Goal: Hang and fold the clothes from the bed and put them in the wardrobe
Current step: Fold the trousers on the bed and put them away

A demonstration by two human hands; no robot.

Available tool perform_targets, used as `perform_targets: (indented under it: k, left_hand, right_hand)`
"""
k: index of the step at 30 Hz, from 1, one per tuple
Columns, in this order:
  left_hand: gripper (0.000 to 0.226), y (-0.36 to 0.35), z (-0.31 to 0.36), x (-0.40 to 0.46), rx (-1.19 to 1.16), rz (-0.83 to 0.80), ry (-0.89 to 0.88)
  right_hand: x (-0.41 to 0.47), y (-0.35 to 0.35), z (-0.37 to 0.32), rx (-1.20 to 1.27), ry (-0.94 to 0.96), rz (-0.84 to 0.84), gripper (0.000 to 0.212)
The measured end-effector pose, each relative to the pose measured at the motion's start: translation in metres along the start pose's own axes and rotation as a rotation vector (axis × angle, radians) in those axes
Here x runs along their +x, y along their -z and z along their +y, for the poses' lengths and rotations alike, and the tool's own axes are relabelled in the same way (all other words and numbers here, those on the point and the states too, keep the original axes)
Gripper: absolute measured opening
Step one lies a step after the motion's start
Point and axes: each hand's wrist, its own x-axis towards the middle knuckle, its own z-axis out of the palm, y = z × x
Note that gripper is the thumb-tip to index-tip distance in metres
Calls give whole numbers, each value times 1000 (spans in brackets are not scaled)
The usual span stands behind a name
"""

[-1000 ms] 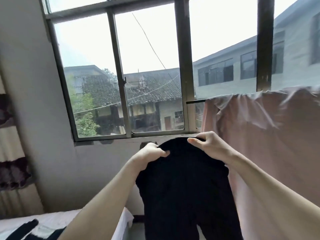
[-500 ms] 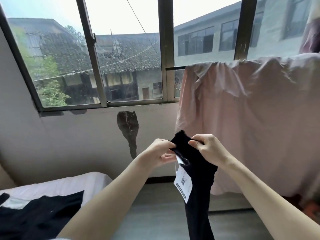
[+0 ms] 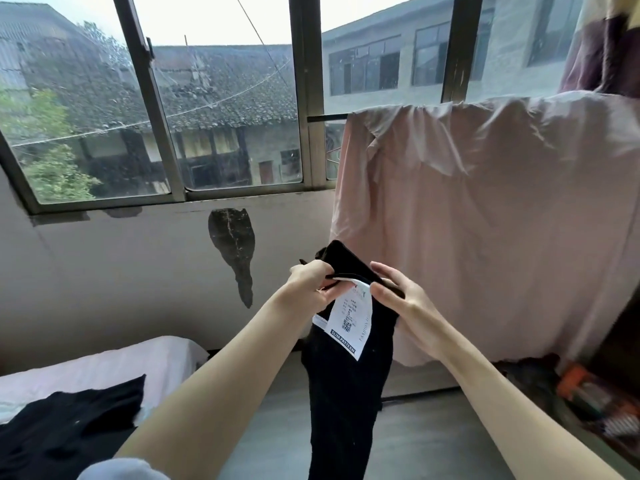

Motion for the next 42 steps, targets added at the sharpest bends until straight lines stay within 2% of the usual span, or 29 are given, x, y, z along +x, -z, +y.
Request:
perform_targets:
  k: [3, 6, 8, 11, 12, 15, 18, 19, 21, 23, 25, 26, 28, 30, 31, 32, 34, 38, 42]
  left_hand:
    - [37, 3, -5, -1, -28, -14, 17]
    - [16, -1, -3, -9, -8, -35, 48]
    - [10, -2, 0, -11, -31, -33, 37]
    - [14, 4, 1, -10, -97, -19, 56]
    - [20, 44, 2, -11, -86, 81, 33]
    - [29, 61, -4, -9, -119, 96, 55]
    - [30, 63, -13, -15, -43, 60, 18]
    - [40, 68, -17, -13, 71, 49, -6]
    - [65, 82, -20, -12, 521, 83, -111]
    - [70, 95, -15, -11, 1035, 161, -336]
    - [70, 99, -6, -12, 1419, 197, -510]
    - [71, 99, -2, -11, 1566, 142, -537]
    - [67, 95, 3, -8, 1722, -64, -443]
    - [42, 93, 0, -5, 1739, -263, -291]
    - [20, 93, -2, -3, 1724, -324, -250]
    - [6, 93, -7, -1, 1688, -371, -246]
    - [22, 95, -21, 2, 1619, -359, -305]
    - [22, 99, -39, 10, 1450, -224, -488]
    - [19, 90, -44, 5, 1194, -336, -541]
  right_hand:
    - [3, -14, 8, -128, 60, 27, 62]
    - [5, -17, 8, -88, 94, 76, 53]
    - [6, -18, 5, -30, 102, 78, 48]
    - [2, -22, 9, -123, 164, 95, 38]
    - [5, -60, 25, -105, 116, 34, 33]
    - [7, -64, 40, -335, 69, 145, 17]
    - [17, -50, 41, -517, 51, 208, 13]
    - [19, -46, 39, -556, 76, 196, 14]
    - [20, -43, 39, -603, 107, 153, 19]
    - [19, -40, 41, -596, 136, 67, 26]
    - [16, -41, 41, -594, 164, -35, 34]
    - [15, -43, 42, -598, 193, -78, 36]
    - [12, -47, 44, -632, 275, -149, 37]
    - [10, -50, 45, -660, 348, -184, 40]
    - [8, -51, 45, -667, 366, -190, 41]
    - [7, -50, 46, -667, 368, -187, 41]
    - [4, -45, 50, -657, 352, -153, 35]
    - [-7, -30, 69, -536, 293, -9, 7]
    - [-13, -29, 67, -272, 133, 156, 5]
